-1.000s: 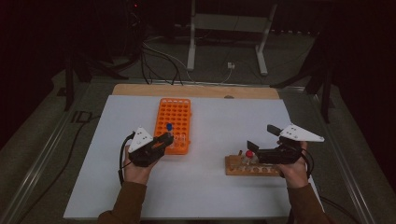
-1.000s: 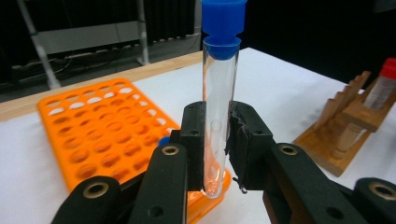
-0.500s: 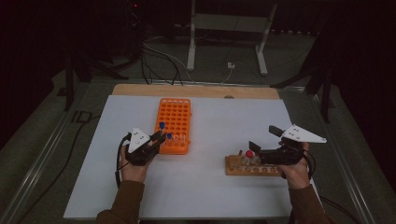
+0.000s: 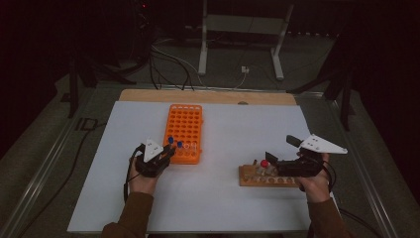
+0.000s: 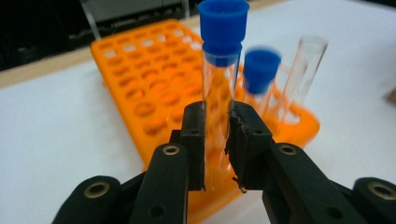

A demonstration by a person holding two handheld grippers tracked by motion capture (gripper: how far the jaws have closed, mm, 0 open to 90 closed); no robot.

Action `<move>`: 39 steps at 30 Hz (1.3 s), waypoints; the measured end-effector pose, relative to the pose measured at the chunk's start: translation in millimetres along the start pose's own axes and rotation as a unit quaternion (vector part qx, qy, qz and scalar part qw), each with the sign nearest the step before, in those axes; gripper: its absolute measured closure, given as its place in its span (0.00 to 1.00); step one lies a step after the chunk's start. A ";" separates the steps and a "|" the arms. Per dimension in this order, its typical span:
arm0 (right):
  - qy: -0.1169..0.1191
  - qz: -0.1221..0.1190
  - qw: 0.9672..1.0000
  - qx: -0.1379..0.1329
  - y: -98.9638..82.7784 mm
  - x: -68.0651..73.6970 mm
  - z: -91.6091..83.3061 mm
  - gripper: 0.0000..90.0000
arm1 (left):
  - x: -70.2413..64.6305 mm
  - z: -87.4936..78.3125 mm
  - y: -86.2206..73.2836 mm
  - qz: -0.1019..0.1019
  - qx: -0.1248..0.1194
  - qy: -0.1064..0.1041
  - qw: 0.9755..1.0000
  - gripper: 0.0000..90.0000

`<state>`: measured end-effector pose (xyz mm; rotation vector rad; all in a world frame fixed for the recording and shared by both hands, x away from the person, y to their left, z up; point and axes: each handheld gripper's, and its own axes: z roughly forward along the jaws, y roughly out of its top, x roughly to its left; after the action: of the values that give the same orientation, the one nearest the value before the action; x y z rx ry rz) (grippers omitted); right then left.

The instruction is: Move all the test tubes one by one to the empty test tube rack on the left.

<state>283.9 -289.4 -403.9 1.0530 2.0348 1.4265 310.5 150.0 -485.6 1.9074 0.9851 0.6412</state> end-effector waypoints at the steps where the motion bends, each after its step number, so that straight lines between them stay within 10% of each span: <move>1: 0.000 0.001 1.000 0.000 -0.5 0.0 -0.1 0.00 | -0.4 0.8 -1.2 0.000 0.005 0.000 1.000 0.86; 20: 0.005 0.001 1.000 0.006 -7.4 -3.2 -4.5 0.00 | -3.9 9.2 -4.4 0.010 0.039 0.003 0.999 0.85; 39: 0.021 0.003 0.998 0.051 -39.1 -9.9 -7.7 0.38 | -4.8 -19.4 3.7 -0.058 -0.015 0.004 0.998 0.18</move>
<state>271.4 -308.7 -437.9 1.0787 2.1563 1.3723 294.9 153.9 -473.1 1.8089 1.0762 0.5928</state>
